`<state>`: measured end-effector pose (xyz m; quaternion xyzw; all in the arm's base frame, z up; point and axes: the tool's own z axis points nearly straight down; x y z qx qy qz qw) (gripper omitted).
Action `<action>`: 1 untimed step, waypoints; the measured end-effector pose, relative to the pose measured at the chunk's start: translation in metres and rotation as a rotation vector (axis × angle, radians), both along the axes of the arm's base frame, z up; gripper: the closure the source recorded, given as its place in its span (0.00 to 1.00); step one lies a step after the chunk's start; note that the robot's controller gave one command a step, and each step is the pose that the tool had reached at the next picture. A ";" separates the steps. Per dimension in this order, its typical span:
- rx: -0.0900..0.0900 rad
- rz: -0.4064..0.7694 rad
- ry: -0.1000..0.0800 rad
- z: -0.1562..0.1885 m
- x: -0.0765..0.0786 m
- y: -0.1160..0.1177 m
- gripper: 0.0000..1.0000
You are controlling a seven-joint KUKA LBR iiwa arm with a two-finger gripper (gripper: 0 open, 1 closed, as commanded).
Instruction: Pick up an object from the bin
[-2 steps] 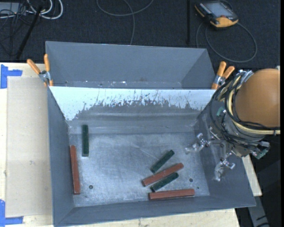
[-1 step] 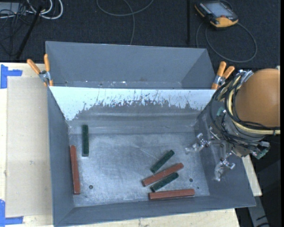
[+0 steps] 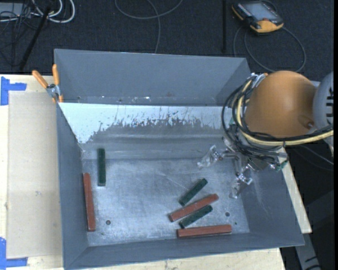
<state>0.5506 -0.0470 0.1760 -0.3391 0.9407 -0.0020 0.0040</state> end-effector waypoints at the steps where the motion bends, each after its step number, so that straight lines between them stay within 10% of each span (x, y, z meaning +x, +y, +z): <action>1: 0.003 0.147 0.005 -0.062 -0.009 0.015 0.00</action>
Offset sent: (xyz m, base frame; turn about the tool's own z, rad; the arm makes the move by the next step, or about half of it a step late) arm -0.0064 0.0309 -0.1045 -0.2207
